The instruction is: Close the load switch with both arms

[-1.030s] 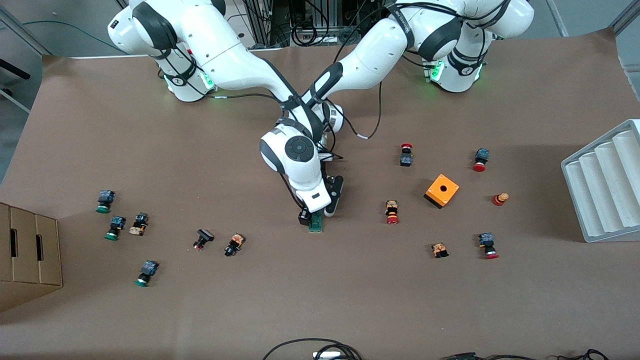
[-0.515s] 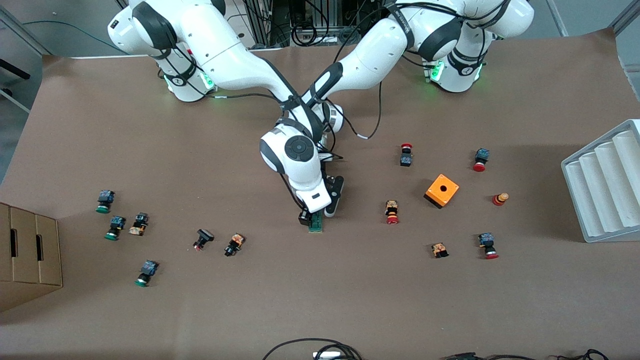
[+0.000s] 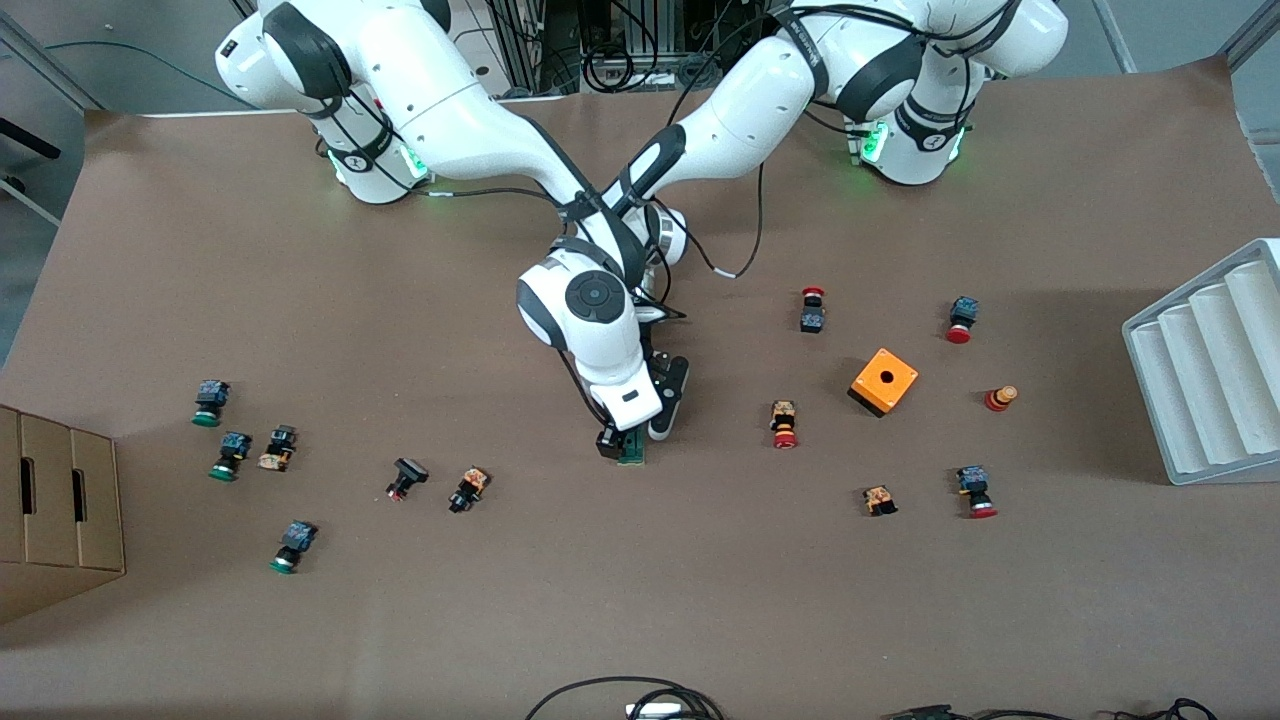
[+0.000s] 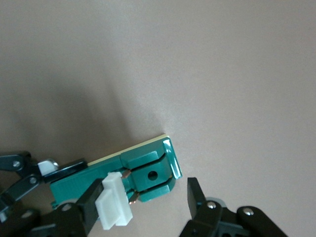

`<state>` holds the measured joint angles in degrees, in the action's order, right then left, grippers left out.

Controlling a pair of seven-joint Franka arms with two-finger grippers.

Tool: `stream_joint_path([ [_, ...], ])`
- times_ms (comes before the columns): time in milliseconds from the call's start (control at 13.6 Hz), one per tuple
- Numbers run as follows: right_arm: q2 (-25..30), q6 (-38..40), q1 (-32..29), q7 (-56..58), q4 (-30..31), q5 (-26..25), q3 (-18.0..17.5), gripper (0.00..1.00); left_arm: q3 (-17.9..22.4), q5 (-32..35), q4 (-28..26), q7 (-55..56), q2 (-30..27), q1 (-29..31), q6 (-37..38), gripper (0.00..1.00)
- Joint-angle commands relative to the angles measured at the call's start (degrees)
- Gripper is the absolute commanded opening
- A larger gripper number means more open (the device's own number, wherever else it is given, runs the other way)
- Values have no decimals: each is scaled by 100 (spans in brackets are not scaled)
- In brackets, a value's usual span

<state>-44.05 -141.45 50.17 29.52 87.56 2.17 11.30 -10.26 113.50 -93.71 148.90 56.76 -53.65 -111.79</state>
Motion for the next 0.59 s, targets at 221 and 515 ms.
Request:
stream_joint_path([
  [221, -139, -233, 10, -52, -152, -41, 126, 74, 15, 111, 116, 78, 90, -14, 34, 53],
  [515, -130, -242, 10, -61, -152, -41, 126, 74, 15, 111, 116, 78, 90, -14, 34, 53],
])
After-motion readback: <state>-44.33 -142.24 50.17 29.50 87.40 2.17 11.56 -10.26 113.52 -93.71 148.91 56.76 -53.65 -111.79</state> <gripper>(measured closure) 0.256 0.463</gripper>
